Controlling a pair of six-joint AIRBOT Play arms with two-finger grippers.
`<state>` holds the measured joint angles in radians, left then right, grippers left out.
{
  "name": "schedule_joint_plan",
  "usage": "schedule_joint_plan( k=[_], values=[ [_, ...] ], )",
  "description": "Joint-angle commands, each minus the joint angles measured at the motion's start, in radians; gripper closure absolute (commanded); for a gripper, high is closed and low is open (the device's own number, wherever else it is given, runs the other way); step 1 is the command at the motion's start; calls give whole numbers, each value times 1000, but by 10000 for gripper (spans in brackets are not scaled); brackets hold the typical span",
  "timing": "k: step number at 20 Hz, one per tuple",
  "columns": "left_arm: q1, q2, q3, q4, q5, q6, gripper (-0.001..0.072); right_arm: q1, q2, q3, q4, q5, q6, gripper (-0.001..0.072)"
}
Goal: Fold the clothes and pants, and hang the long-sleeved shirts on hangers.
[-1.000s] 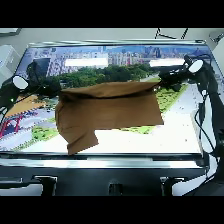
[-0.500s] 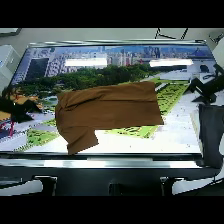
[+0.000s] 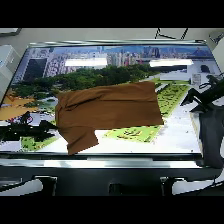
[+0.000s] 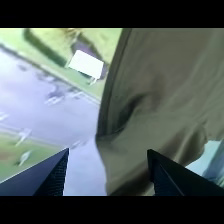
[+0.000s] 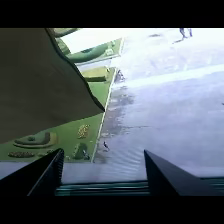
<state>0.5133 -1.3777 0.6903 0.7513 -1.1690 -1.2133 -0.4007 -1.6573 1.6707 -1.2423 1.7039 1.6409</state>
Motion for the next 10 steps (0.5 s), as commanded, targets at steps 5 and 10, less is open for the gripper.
schedule_joint_plan(
  k=[5,10],
  values=[
    [-103,-32,-32,-114,151,51,366,7,0,-13,0,-39,-8,145],
    [-108,-19,-20,-112,100,88,683,7,-38,-151,4,-78,-9,134]
  ],
)
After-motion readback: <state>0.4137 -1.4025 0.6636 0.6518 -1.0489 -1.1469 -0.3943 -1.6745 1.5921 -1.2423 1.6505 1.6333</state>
